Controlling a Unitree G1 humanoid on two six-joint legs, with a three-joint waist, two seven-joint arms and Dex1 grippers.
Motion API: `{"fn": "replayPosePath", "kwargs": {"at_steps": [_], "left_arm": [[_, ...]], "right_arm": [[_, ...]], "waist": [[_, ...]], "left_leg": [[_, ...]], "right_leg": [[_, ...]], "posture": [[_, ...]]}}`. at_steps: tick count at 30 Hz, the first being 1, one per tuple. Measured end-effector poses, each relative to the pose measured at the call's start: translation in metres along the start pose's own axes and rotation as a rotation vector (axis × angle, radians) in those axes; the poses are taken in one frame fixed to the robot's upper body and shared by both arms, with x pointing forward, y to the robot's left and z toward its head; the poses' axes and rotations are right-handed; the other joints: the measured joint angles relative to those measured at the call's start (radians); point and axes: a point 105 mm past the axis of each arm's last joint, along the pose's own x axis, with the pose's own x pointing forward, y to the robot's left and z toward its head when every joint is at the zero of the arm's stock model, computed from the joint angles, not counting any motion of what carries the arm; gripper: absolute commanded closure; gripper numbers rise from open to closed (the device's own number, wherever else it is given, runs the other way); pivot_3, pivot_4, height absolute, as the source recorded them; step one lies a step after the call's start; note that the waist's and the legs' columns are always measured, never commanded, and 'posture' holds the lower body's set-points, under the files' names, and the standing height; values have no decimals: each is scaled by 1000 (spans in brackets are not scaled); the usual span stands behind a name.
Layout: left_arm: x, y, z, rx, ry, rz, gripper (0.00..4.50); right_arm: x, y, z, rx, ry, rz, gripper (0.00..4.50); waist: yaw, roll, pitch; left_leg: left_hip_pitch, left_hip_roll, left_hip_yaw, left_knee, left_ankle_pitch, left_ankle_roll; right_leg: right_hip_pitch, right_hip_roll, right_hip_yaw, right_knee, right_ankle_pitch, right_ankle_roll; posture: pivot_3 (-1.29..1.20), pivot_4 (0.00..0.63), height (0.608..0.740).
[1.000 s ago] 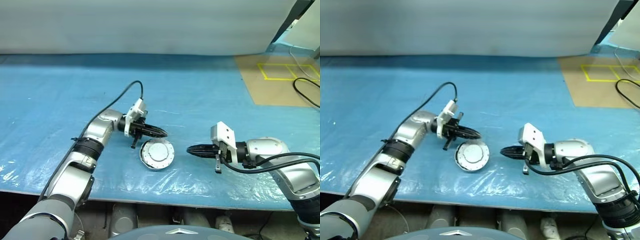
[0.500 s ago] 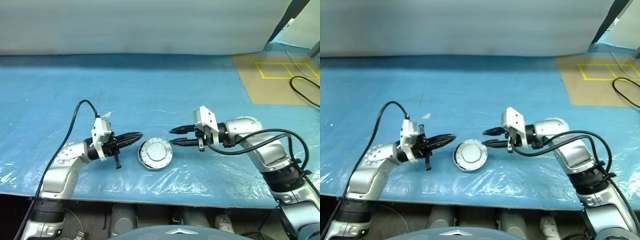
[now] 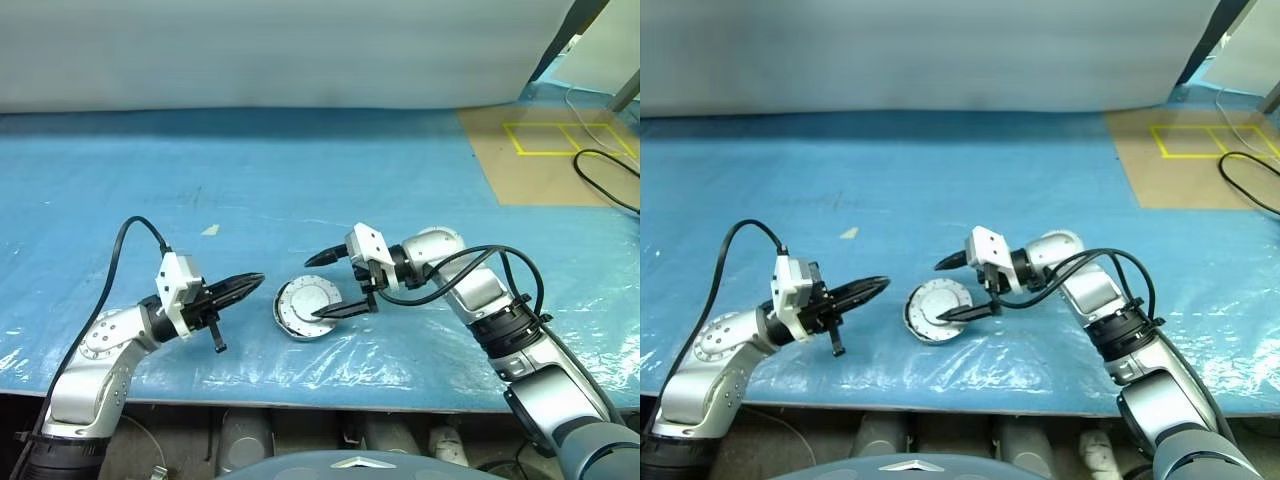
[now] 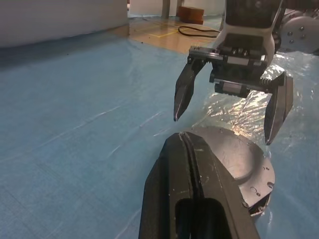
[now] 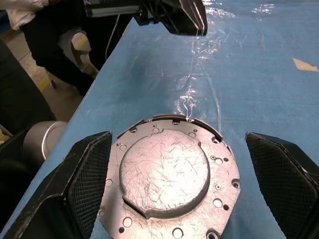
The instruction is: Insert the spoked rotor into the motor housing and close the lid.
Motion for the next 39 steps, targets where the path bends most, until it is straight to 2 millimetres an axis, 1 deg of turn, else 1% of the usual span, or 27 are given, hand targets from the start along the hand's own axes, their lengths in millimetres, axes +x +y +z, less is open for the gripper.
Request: {"fn": "replayPosePath", "kwargs": {"at_steps": [3,5,11,17,23,28,29,30,33,39], "left_arm": [[-5,-6,-6,-5,30,1,4500],[-9,-9,-11,-9,57,-3,4500],[-9,-9,-9,30,65,-21,4500],[-14,-8,-19,58,93,-40,4500],[-14,-11,-25,57,91,-56,4500],[-17,-9,-30,58,91,-54,4500],[-16,-9,-30,61,89,-54,4500],[-16,-8,-29,63,87,-55,4500],[-15,-9,-29,64,84,-56,4500],[-13,-9,-29,61,81,-51,4500]], "right_arm": [[0,7,-11,19,20,16,14],[0,10,-14,29,27,26,14],[1,12,-15,-10,44,35,14],[6,9,-18,0,35,14,14],[9,7,-18,11,23,-5,14],[10,5,-20,19,25,-21,14],[11,4,-21,21,27,-28,400],[11,3,-21,22,27,-33,595],[12,3,-22,24,31,-38,1512],[12,2,-23,20,36,-41,1518]], "waist": [[-7,0,0],[-11,0,0],[-13,0,0],[-13,0,0],[-12,0,0],[-12,0,0],[-12,0,0],[-12,0,0],[-12,0,0],[-12,0,0]], "left_leg": [[1,1,0,0,0,0],[1,1,0,0,0,0],[2,1,0,1,0,0],[1,1,0,1,0,0],[2,1,0,1,0,0],[2,1,0,2,0,0],[2,1,0,2,0,0],[2,1,0,2,0,0],[2,1,1,2,0,0],[3,1,1,4,0,0]], "right_leg": [[0,1,0,0,0,0],[0,1,0,0,0,0],[1,1,0,1,0,-1],[0,1,0,1,0,-1],[0,1,0,1,0,-1],[0,1,0,2,0,-1],[1,1,0,2,0,-1],[1,1,0,2,0,-1],[1,1,0,3,0,-1],[1,1,0,5,0,-1]], "posture": [[0,150,740],[0,150,740],[0,150,740],[0,150,740],[0,150,740],[0,150,740],[0,150,740],[0,150,740],[0,150,740],[0,150,740]]}}
